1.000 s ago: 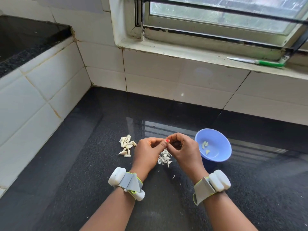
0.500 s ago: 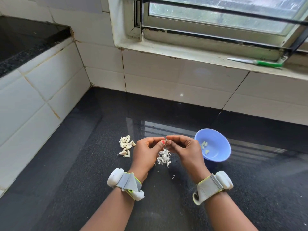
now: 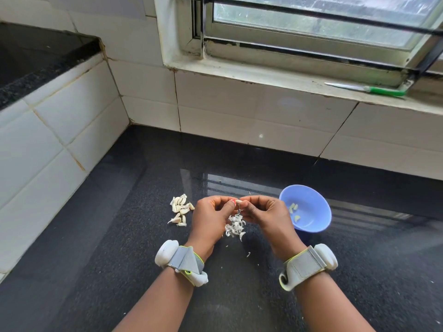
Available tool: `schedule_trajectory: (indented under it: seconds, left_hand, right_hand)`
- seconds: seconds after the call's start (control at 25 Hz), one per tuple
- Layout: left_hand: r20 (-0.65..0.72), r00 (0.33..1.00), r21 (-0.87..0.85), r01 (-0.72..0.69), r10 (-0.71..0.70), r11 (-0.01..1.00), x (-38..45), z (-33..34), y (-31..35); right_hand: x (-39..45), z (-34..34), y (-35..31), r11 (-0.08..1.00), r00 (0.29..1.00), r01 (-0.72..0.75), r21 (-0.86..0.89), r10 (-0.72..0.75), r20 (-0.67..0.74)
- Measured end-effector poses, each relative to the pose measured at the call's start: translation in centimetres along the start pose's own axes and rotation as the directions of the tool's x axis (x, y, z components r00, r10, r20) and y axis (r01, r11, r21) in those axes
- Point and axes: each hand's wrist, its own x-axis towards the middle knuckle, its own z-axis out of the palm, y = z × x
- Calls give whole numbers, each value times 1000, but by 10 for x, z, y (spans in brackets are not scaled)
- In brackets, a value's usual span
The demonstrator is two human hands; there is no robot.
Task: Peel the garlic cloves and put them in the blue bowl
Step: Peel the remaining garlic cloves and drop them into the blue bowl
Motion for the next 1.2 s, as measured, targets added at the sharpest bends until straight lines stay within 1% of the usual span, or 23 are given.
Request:
schedule_trajectory:
  seconds: [0.12, 0.2, 0.24, 0.32, 0.4, 0.48, 0.56, 0.76, 1.0, 1.12, 1.2]
  left_hand:
    - [-7, 1000, -32, 11, -12, 999, -1, 0, 1]
    - [8, 1000, -58, 26, -26, 998, -2, 0, 3]
    - [21, 999, -77, 45, -43, 996, -2, 1, 3]
    - [47, 995, -121, 93, -88, 988, -2, 2, 4]
    - [63, 992, -172, 123, -113, 978, -2, 3, 4]
    - [58, 992, -190, 124, -115, 974, -2, 3, 5]
    - [46, 994, -172, 107, -101, 979, -3, 3, 5]
    - [34, 998, -127, 57, -53, 990, -5, 2, 8]
    - [0, 1000, -92, 28, -28, 995, -5, 0, 6]
    - [-14, 1000, -64, 24, -25, 998, -4, 0, 4]
    - [-17, 999, -53, 27, -28, 998, -3, 1, 3]
  right_hand:
    - [-1, -1, 1, 997, 997, -53, 56, 50, 61]
    - [-2, -1, 1, 994, 999, -47, 95, 44, 32]
    - [-2, -1, 0, 997, 1000, -14, 80, 15, -2]
    - [-2, -1, -1, 993, 993, 101, -66, -105, -57]
    - [-2, -2, 0, 945, 968, 226, -235, -245, -55]
    - [-3, -4, 1, 878, 930, 338, -338, -366, -23]
    - [-5, -5, 2, 826, 900, 400, -398, -436, -1]
    - [-6, -3, 2, 816, 893, 407, -410, -449, -7]
    - [-7, -1, 1, 810, 894, 404, -425, -449, -5]
    - [-7, 0, -1, 839, 921, 352, -415, -389, -5]
    - [-6, 1, -2, 902, 956, 275, -333, -293, -4]
